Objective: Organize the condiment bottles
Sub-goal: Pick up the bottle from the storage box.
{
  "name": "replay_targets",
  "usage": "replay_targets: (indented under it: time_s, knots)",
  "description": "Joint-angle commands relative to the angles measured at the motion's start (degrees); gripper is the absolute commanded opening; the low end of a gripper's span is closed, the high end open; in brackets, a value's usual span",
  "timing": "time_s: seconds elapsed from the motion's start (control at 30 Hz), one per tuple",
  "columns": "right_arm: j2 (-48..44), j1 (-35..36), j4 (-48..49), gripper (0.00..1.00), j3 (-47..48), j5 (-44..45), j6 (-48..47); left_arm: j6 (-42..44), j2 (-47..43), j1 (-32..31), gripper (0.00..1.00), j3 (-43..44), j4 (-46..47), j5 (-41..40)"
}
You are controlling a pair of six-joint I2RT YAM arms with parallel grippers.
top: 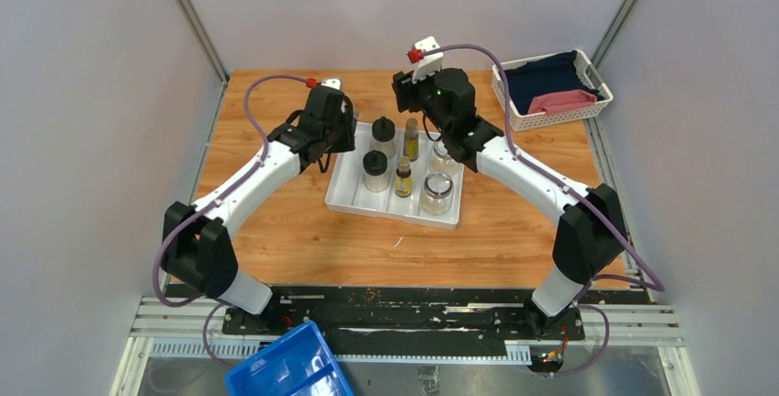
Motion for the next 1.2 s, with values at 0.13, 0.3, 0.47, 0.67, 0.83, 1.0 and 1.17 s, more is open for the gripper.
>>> replay_targets:
  time_s: [0.13,0.3,0.47,0.67,0.83,1.0,1.17]
  knots:
    - [-6.84,-1.09,-5.69,0.61,-1.90,-11.86,-6.33,3.45,-9.91,0.27,0.00,1.93,-5.78,5.63]
    - [-12.20,-0.96,-6.15,0.62,-9.63,-18.92,-20.31,6.87,-13.58,1.32,0.00,6.29,-13.03,11.71]
    - [-18.12,-0.97,-7.80,0.64,-14.13,-26.05,-25.67,10.21,-12.72,3.18,0.00,13.30,-21.01,23.97]
    - [-22.42,-0.89,-17.03,0.66,-13.16,-34.08,-30.58,13.30,-10.16,3.21,0.00,17.35,-25.80,32.35]
    - [-25.48,-0.35,-21.25,0.64,-14.40,-37.90,-36.12,15.33,-10.16,3.21,0.00,15.10,-26.89,34.34]
    - [-26.57,0.20,-23.97,0.65,-15.87,-44.76,-43.34,17.10,-9.50,3.21,0.00,14.11,-28.49,35.58]
    - [-24.73,0.89,-24.41,0.60,-17.11,-49.62,-49.81,17.81,-8.88,2.93,0.00,14.70,-29.66,37.91]
